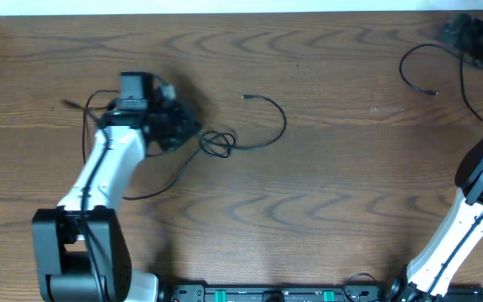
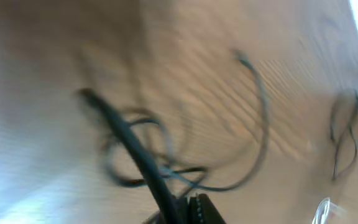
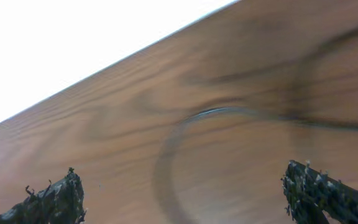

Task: Untangle cables

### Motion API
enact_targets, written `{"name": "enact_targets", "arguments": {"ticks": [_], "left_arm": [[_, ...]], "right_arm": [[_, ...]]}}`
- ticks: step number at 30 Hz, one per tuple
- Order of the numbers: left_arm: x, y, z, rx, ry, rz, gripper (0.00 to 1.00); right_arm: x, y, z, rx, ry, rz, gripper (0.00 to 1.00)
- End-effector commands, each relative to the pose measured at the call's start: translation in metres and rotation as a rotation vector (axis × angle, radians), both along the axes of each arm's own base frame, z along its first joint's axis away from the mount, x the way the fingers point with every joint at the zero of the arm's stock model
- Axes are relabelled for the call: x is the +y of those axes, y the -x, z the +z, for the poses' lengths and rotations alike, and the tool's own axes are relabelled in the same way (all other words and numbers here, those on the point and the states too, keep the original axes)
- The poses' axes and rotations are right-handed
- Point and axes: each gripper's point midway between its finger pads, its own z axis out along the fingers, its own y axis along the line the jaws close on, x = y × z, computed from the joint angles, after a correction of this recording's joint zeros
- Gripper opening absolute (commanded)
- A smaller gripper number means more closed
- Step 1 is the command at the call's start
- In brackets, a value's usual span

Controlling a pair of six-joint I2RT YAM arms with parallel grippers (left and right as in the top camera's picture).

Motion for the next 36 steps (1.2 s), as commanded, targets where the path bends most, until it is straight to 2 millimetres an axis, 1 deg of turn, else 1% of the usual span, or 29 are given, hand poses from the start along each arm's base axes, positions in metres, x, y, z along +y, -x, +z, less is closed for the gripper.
{"name": "enact_targets", "arguments": {"ticks": [1, 2, 3, 6, 8, 10, 12, 14, 16, 19, 21, 23, 24, 26, 28, 30, 32, 36], "left_arm": [[-0.058, -0.004, 0.020, -0.144, 0.064, -0.188, 0.08], [-0.072, -0.010, 0.030, -0.210, 0.077, -0.219, 0.08], [-0.089, -0.018, 0.044, -0.297, 0.098, -0.251, 0.08], [-0.134, -0.042, 0.102, -0.564, 0.180, -0.288, 0.08], [-0.154, -0.051, 0.143, -0.703, 0.233, -0.269, 0.08], [-0.170, -0.056, 0.177, -0.804, 0.254, -0.246, 0.08], [-0.184, -0.057, 0.205, -0.869, 0.257, -0.232, 0.08], [-0.198, -0.054, 0.230, -0.926, 0.264, -0.225, 0.08], [-0.211, -0.049, 0.254, -0.977, 0.275, -0.221, 0.08], [-0.232, -0.039, 0.286, -1.040, 0.315, -0.232, 0.08], [-0.250, -0.029, 0.310, -1.094, 0.365, -0.258, 0.08], [-0.267, -0.023, 0.327, -1.122, 0.403, -0.279, 0.08], [-0.273, -0.021, 0.331, -1.125, 0.412, -0.287, 0.07], [-0.279, -0.022, 0.332, -1.107, 0.412, -0.299, 0.07], [-0.278, -0.025, 0.322, -1.065, 0.391, -0.309, 0.08], [-0.272, -0.028, 0.313, -1.028, 0.362, -0.321, 0.08], [-0.258, -0.032, 0.300, -1.001, 0.285, -0.344, 0.08], [-0.210, -0.041, 0.275, -0.897, 0.123, -0.334, 0.08]], "right_arm": [[0.074, 0.003, 0.045, -0.072, -0.211, 0.197, 0.99], [0.084, 0.007, 0.044, -0.051, -0.230, 0.214, 0.99], [0.092, 0.011, 0.043, -0.028, -0.242, 0.224, 0.99], [0.111, 0.023, 0.043, 0.030, -0.267, 0.242, 0.99], [0.116, 0.029, 0.046, 0.049, -0.275, 0.245, 0.99], [0.118, 0.036, 0.055, 0.056, -0.278, 0.244, 0.99], [0.115, 0.043, 0.067, 0.050, -0.268, 0.237, 0.99], [0.107, 0.048, 0.082, 0.027, -0.241, 0.222, 0.99], [0.095, 0.052, 0.098, 0.000, -0.196, 0.187, 0.99], [0.071, 0.063, 0.120, -0.027, -0.117, 0.113, 0.99], [0.057, 0.071, 0.131, -0.027, -0.061, 0.058, 0.99], [0.048, 0.080, 0.138, -0.017, -0.022, 0.017, 0.99], [0.046, 0.084, 0.139, -0.008, -0.011, 0.005, 0.99], [0.044, 0.090, 0.141, 0.007, 0.002, -0.009, 0.99], [0.045, 0.094, 0.140, 0.021, -0.001, -0.010, 0.99], [0.046, 0.096, 0.138, 0.031, -0.005, -0.010, 0.99], [0.047, 0.097, 0.138, 0.035, -0.008, -0.008, 0.99], [0.055, 0.095, 0.138, 0.035, -0.006, 0.007, 0.99]]}}
